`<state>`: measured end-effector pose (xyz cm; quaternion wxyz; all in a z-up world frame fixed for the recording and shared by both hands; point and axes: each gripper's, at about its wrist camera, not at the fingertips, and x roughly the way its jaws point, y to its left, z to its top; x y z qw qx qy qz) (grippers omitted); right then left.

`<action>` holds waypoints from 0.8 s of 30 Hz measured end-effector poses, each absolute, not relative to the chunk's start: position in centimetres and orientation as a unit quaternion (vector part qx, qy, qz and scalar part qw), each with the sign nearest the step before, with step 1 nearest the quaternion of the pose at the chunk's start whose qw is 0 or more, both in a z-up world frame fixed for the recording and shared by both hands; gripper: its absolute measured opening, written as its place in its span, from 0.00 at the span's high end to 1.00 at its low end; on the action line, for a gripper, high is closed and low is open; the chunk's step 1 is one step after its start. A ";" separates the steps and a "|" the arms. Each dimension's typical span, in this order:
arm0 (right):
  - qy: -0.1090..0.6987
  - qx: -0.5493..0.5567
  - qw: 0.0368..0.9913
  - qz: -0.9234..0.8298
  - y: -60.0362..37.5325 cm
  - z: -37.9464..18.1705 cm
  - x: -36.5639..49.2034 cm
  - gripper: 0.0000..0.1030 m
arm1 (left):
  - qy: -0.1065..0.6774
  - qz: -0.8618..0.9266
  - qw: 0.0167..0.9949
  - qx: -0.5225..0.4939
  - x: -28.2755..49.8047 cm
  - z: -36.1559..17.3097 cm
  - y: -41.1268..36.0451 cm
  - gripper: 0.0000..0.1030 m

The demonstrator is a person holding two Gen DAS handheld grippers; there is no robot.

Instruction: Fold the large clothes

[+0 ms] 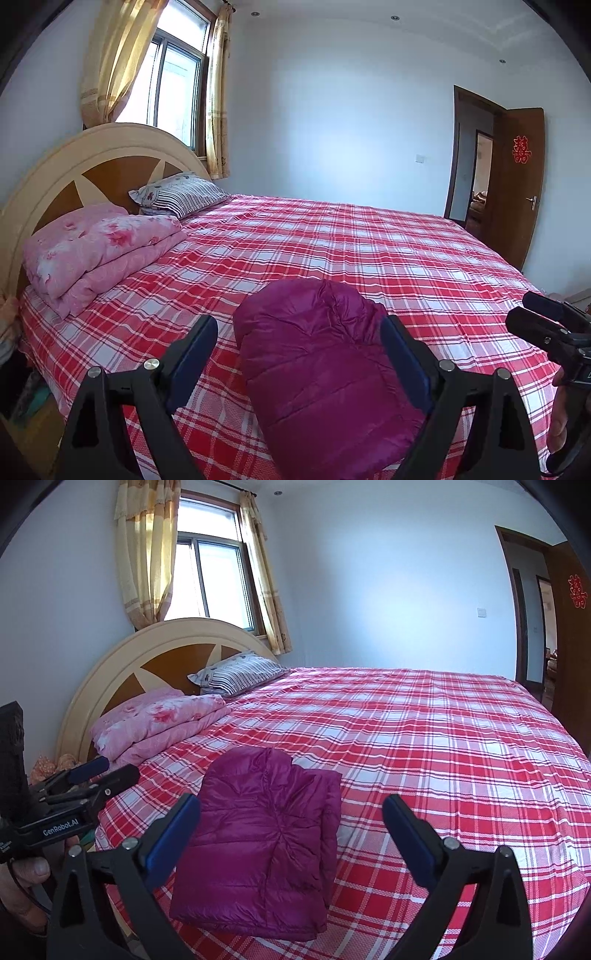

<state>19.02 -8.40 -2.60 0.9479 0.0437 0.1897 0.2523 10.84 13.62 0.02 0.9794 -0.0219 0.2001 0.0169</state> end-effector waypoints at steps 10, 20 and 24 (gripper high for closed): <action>0.181 0.042 0.949 0.253 -8.4 -2.4 18.6 0.01 | 0.199 0.017 0.980 -0.019 10.8 0.0 13.5 0.12; 0.182 0.035 0.949 0.254 -8.3 -2.4 18.6 0.01 | 0.212 0.011 0.977 -0.007 11.2 -0.3 12.8 0.12; 0.181 0.035 0.950 0.253 -8.3 -2.4 18.5 0.01 | 0.220 0.015 0.975 -0.005 11.4 -0.7 12.8 0.12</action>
